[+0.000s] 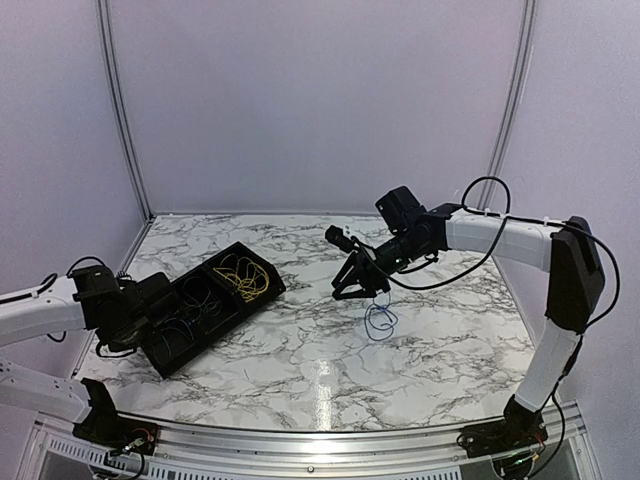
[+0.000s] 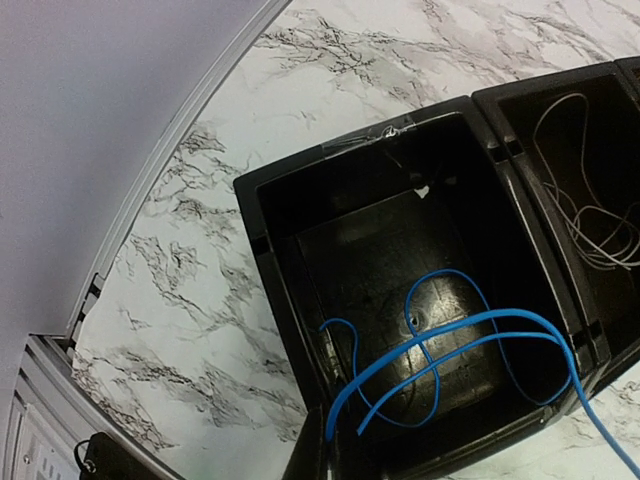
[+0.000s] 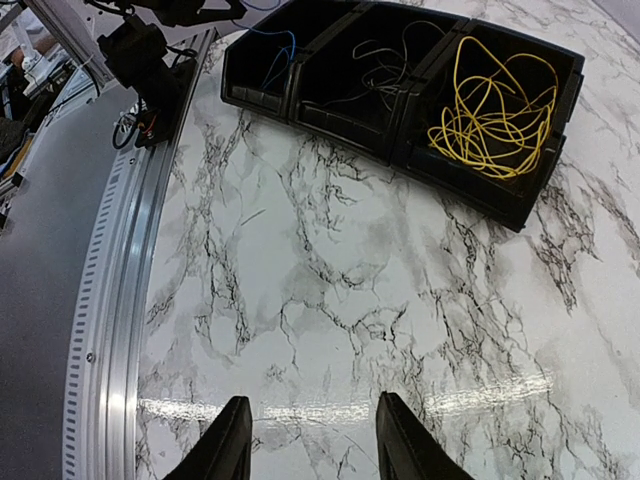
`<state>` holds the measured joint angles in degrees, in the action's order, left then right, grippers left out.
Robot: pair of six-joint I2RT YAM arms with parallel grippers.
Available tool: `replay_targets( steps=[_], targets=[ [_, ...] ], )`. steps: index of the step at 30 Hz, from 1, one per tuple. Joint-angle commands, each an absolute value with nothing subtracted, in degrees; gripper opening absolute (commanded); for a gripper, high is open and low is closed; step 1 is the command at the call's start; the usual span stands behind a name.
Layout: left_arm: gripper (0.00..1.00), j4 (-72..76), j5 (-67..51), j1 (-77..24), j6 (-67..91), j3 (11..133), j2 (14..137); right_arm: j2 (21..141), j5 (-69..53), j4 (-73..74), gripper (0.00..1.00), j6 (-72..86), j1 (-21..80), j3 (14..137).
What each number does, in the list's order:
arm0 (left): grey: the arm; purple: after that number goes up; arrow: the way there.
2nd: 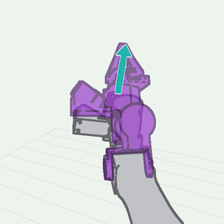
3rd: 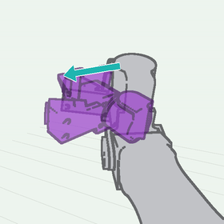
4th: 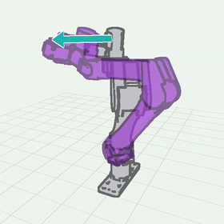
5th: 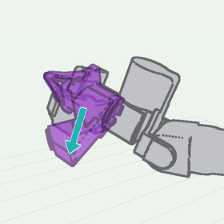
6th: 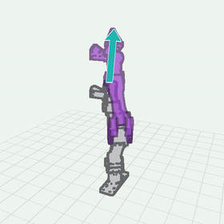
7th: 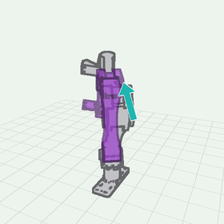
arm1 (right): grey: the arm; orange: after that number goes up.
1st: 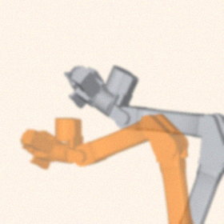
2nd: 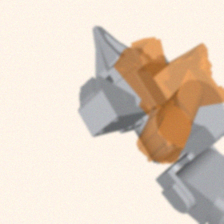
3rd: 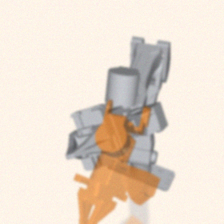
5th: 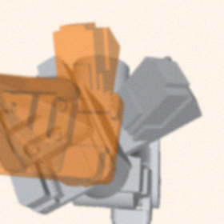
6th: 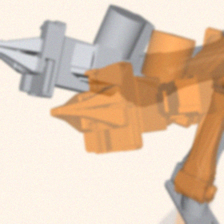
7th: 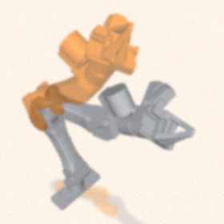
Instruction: Untangle the cables
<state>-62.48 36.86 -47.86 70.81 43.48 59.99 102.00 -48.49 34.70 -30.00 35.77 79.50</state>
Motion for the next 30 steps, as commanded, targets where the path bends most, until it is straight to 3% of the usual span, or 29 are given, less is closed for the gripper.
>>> replay_targets(
  steps=[1,14,30],
  targets=[
    [0.0,-59.33,38.28,-46.48,64.93,47.52,66.15,101.87,-48.72,34.72,0.43,-29.55,35.9,80.05],
    [0.0,-51.28,31.16,-40.14,57.99,48.27,79.95,100.3,-46.82,36.12,0.43,-30.67,35.94,78.97],
    [0.0,-51.94,25.4,-34.02,61.05,42.37,68.14,101.0,-46.31,37.3,0.43,-31.89,35.89,80.34]
  ],
)
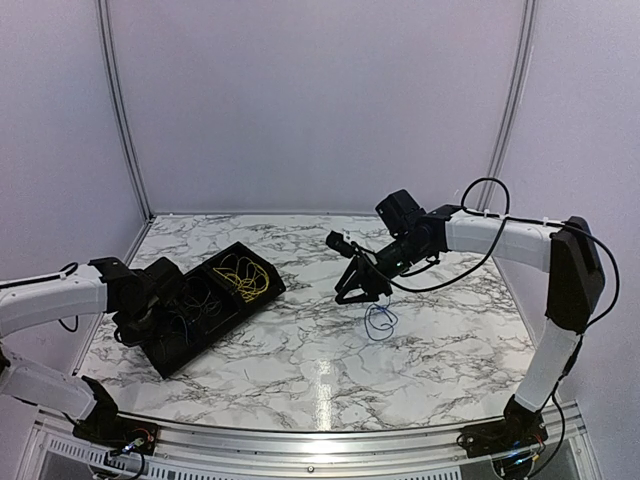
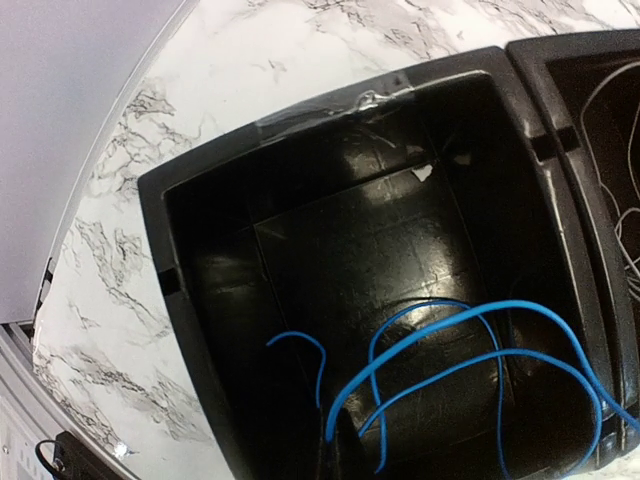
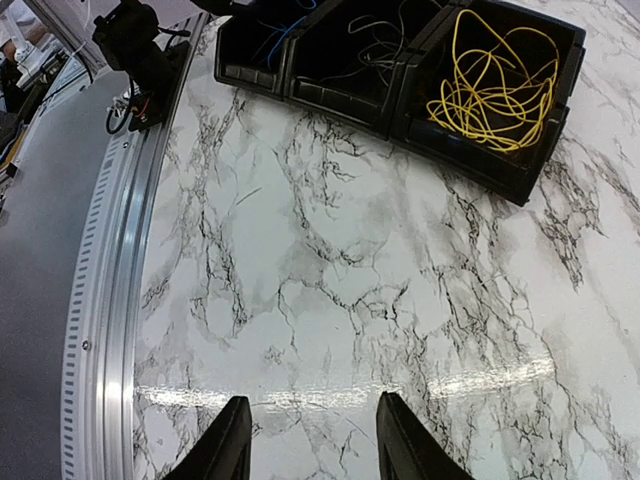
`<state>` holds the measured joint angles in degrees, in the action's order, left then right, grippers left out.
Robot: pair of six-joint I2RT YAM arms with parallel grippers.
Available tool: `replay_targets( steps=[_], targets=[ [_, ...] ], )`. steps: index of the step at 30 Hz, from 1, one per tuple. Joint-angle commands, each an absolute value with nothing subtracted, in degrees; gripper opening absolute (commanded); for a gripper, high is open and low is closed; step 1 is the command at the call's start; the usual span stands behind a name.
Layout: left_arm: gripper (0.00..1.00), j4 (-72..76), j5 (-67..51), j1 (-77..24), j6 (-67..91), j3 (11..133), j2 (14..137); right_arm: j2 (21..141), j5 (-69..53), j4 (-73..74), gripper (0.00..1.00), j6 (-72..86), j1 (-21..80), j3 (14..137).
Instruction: Untangle the cables
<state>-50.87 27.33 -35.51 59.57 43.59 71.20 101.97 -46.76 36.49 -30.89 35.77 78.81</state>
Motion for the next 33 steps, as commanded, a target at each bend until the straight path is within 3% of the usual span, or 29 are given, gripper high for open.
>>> replay_targets(
  steps=[1,4,7,17,27,33],
  targets=[
    [0.0,-51.92,25.36,-33.73,61.04,42.41,68.23,101.14,-46.37,37.34,0.44,-31.79,35.94,80.26],
    [0.03,-51.7,24.17,-32.73,60.14,43.33,70.59,101.78,-46.62,37.68,0.44,-31.71,35.88,80.81],
    [0.26,-51.58,22.79,-32.61,57.58,45.7,73.78,102.62,-46.76,38.71,0.44,-31.68,35.89,81.65],
    [0.66,-54.07,18.91,-32.61,53.55,53.66,68.4,102.52,-46.76,39.81,0.44,-32.4,35.94,81.34],
    [0.69,-59.46,19.34,-32.56,48.11,65.55,68.45,102.85,-46.87,40.45,0.43,-32.14,35.23,82.41],
    [0.6,-50.2,14.07,-35.5,36.98,74.32,74.58,102.13,-41.0,39.33,0.32,-30.09,28.14,83.38]
  ],
)
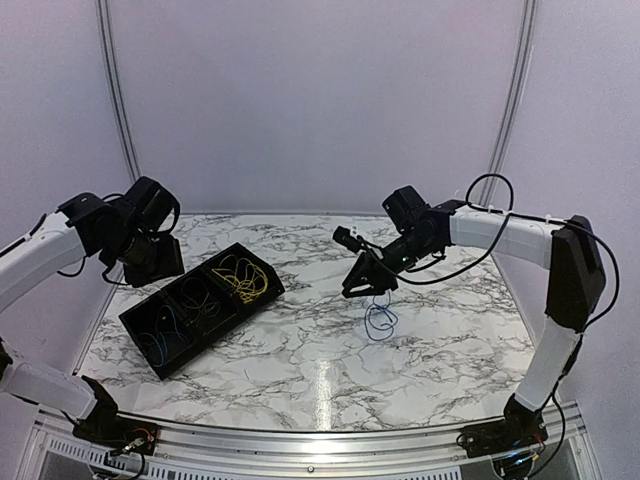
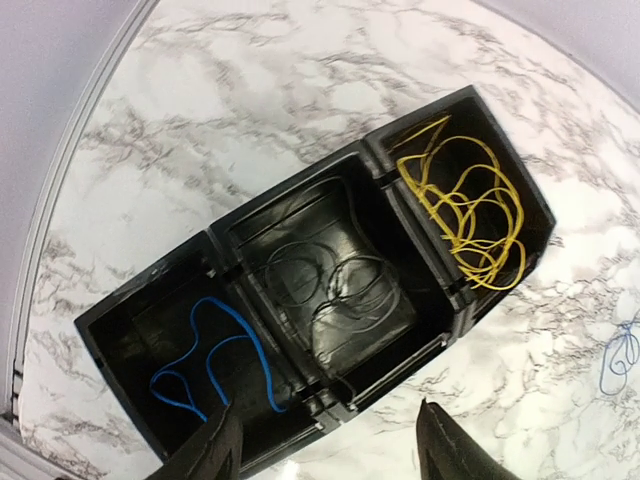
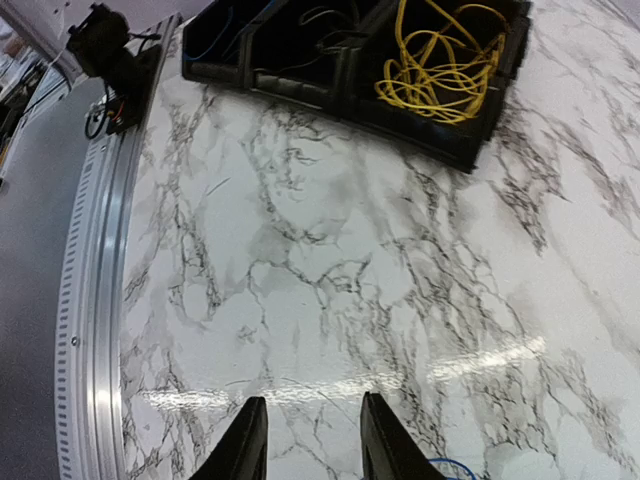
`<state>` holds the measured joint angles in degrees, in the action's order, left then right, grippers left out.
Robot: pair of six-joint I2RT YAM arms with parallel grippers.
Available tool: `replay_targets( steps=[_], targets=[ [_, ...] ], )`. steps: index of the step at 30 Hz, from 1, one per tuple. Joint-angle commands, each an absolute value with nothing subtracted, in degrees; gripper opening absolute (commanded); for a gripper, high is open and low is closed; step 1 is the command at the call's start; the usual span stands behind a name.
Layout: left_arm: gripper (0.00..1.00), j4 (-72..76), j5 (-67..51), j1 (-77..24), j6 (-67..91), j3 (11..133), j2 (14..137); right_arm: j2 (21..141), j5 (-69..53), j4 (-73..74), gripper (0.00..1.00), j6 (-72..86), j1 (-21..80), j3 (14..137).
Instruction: Untangle the cables
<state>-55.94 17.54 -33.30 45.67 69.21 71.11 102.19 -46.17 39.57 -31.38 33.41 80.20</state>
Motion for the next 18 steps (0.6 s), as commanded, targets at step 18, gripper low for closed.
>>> replay_targets(
  steps=[18],
  targets=[
    [0.61,-29.21,1.5,-51.64,27.53,86.53,94.2,102.95,-19.67,35.03,0.42,-60.37,18.02,73.87]
  ],
)
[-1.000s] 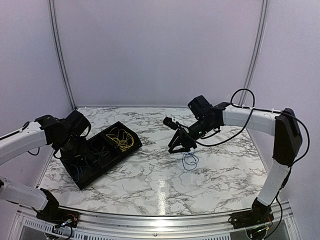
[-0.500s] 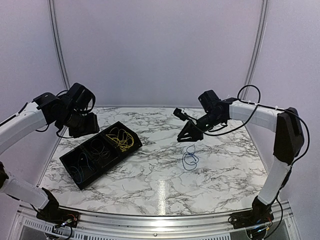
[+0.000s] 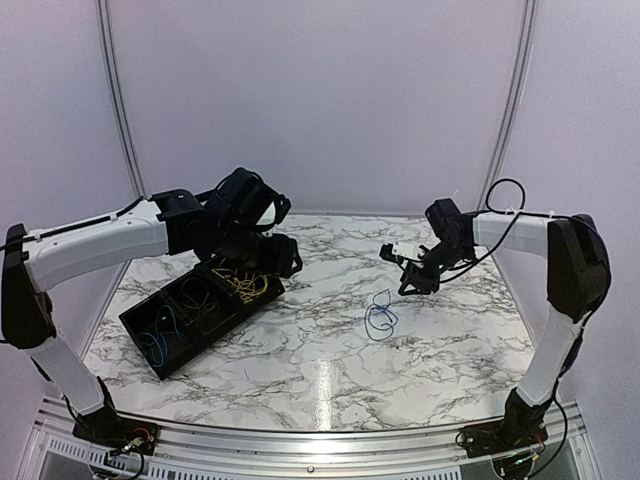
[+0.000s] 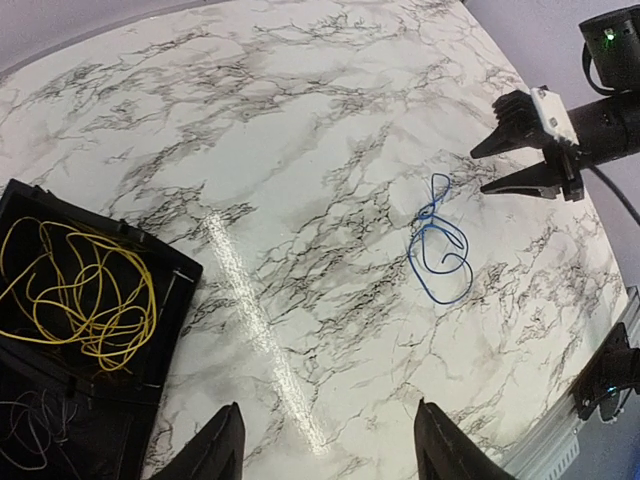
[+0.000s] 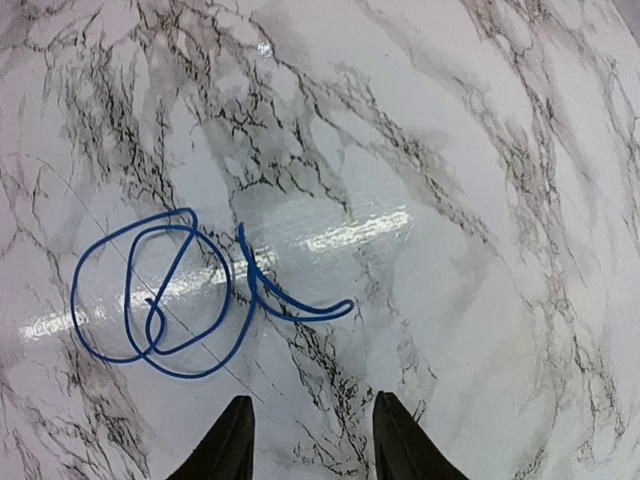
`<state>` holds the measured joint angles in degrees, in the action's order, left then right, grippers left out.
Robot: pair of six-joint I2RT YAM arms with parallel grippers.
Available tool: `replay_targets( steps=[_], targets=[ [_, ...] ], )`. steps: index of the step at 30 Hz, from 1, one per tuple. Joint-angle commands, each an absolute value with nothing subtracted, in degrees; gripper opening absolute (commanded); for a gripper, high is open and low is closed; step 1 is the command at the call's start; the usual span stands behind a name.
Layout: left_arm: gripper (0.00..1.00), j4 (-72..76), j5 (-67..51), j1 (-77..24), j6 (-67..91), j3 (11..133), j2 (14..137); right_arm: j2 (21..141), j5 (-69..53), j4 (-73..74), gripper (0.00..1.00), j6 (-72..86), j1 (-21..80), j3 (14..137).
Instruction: Untangle the cables
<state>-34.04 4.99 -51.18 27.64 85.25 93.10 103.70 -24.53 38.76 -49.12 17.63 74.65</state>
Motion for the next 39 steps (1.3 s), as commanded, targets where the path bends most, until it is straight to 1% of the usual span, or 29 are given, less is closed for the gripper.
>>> replay_targets(
  steps=[1,10,13,14,16,18,19,25,29,31,33,37,39],
  targets=[
    [0.61,-28.37,0.97,-51.62,28.26,86.42,94.48,103.65,-19.48,34.75,0.42,-61.39,18.02,74.07],
    [0.62,-24.03,2.15,-51.62,31.81,85.02,95.06,110.27,-20.71,32.14,0.44,-65.94,20.82,76.58],
    [0.62,-23.73,2.11,-51.6,31.83,85.2,95.23,111.53,-21.48,31.91,0.43,-67.88,22.16,76.49],
    [0.62,-23.62,2.11,-51.59,31.81,85.32,95.29,111.8,-21.62,31.94,0.38,-68.2,22.41,76.58],
    [0.62,-23.45,2.11,-51.59,31.71,85.31,95.36,112.01,-22.34,33.06,0.2,-68.27,22.95,77.85],
    [0.62,-23.3,2.11,-51.59,31.57,85.21,95.54,110.96,-23.74,34.43,0.04,-67.64,23.15,79.06],
    [0.62,-23.14,2.11,-51.61,31.47,85.05,95.6,110.07,-24.6,35.25,0.0,-67.35,23.15,79.4],
    [0.63,-17.46,4.88,-52.42,31.04,80.89,95.41,102.08,-29.58,42.73,0.0,-64.5,25.51,82.0],
    [0.67,-2.86,8.62,-56.2,24.71,72.38,91.54,98.83,-33.12,46.8,0.0,-58.12,27.87,86.06],
    [0.67,6.31,9.04,-57.12,23.08,68.53,90.05,98.37,-34.65,48.45,0.0,-54.51,28.8,88.77],
    [0.68,11.72,8.59,-57.85,21.9,66.31,89.32,98.37,-35.24,49.4,0.0,-51.77,29.71,91.31],
    [0.68,13.51,7.89,-59.82,17.2,69.39,91.16,99.22,-34.28,49.83,0.0,-47.3,31.21,95.84],
    [0.67,13.52,9.89,-60.19,18.44,70.99,92.28,100.09,-33.69,49.81,0.0,-45.1,31.55,97.85]
  ],
)
